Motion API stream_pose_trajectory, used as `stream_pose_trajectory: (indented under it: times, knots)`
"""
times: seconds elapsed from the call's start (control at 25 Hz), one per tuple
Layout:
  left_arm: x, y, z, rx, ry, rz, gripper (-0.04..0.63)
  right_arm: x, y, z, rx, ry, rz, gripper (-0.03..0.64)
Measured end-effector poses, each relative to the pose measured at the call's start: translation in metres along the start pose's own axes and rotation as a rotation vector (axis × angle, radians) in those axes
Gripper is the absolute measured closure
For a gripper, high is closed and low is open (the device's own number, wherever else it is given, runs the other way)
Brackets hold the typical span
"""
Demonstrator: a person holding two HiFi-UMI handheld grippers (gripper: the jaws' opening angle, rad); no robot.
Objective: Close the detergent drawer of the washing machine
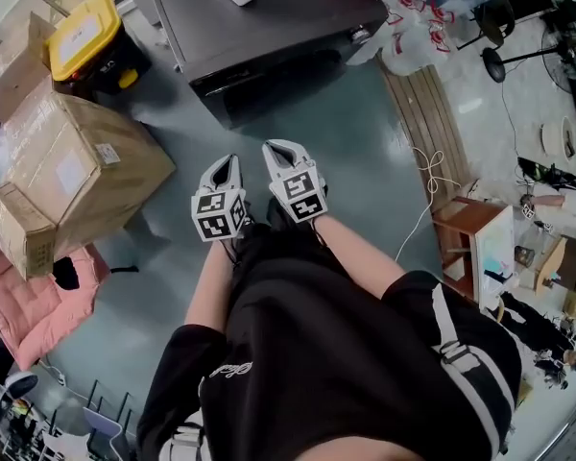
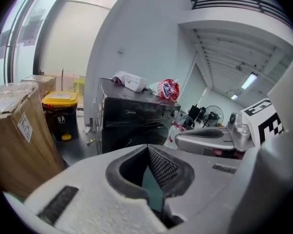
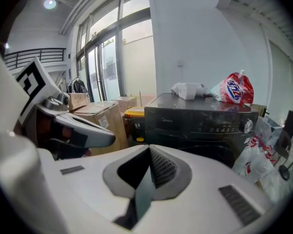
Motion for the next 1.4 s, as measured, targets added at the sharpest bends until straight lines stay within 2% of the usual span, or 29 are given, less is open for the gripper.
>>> stream_pose_trajectory:
  times: [0.36, 0.52, 0.64, 0.92, 1.4]
  knots:
    - [-0.004, 0.021, -0.047, 0.017, 0.101, 0.009, 0.588, -0.053, 0.018, -0.040, -0.012, 0.093, -0.011, 0.612]
    - [0.006, 0.038, -0.056, -0.011, 0.136, 0.032, 0.588, -0.057, 0.032, -0.065, -0.032, 0.128, -0.008, 0.611]
    - [0.018, 0.039, -0.059, -0.002, 0.150, 0.040, 0.588, -0.053, 0.037, -0.079, -0.030, 0.144, -0.008, 0.612]
    - [0.052, 0.022, -0.069, 0.059, 0.185, 0.049, 0.589, -0.045, 0.029, -0.099, 0.012, 0.122, -0.002, 0.612]
    - [0.107, -0.051, -0.091, 0.257, 0.187, 0.099, 0.589, -0.019, -0.045, -0.147, 0.181, 0.105, -0.065, 0.612]
Point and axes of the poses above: the fingertips, and each gripper's own axes: z forward along the fingers, x to its right, y out of its underside, the point moved 2 cm from there along -z, backward along the fingers, and after that the axes turned 8 degrees about -y, right-handed, at the moved point
